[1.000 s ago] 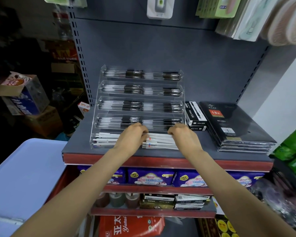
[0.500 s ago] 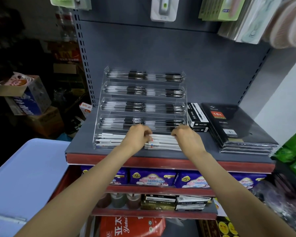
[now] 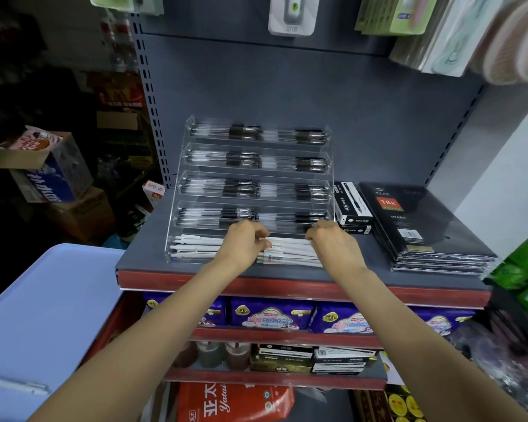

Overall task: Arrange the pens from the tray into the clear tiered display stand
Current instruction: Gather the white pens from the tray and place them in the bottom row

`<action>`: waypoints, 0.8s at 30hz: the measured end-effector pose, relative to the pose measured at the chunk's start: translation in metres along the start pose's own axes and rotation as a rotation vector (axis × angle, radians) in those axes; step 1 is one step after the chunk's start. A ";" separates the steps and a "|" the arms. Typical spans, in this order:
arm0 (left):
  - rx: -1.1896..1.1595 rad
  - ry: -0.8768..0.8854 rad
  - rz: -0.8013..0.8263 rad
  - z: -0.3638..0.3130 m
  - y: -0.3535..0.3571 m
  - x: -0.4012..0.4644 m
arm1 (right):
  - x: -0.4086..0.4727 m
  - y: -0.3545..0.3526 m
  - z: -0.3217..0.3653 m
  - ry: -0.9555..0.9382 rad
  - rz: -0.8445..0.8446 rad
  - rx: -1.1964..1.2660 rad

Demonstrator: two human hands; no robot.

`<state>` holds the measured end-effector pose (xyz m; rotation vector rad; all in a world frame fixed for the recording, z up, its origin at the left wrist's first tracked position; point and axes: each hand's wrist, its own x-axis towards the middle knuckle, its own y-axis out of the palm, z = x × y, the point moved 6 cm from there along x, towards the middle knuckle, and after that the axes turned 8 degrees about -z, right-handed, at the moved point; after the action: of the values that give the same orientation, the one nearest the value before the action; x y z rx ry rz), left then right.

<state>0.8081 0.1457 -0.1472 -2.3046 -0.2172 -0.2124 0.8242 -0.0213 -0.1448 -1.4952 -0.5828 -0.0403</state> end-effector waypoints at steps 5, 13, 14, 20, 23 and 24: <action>0.062 0.023 -0.011 0.002 -0.001 0.001 | 0.002 0.003 -0.002 0.004 -0.003 0.005; 0.100 0.056 -0.011 0.002 -0.003 0.001 | 0.004 0.004 -0.002 0.002 0.008 0.022; 0.105 0.067 -0.012 0.001 -0.003 0.001 | 0.004 0.005 -0.002 0.002 0.014 0.023; 0.172 0.113 -0.004 0.001 -0.003 0.001 | 0.004 0.003 0.001 -0.009 0.021 0.008; 0.191 0.120 -0.004 0.001 -0.004 0.001 | 0.003 0.002 0.001 -0.003 0.022 0.016; 0.192 0.121 -0.005 0.001 -0.004 0.001 | 0.003 0.002 0.001 0.001 0.024 0.020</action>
<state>0.8081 0.1495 -0.1452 -2.0936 -0.1740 -0.3189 0.8274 -0.0190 -0.1455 -1.4827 -0.5629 -0.0174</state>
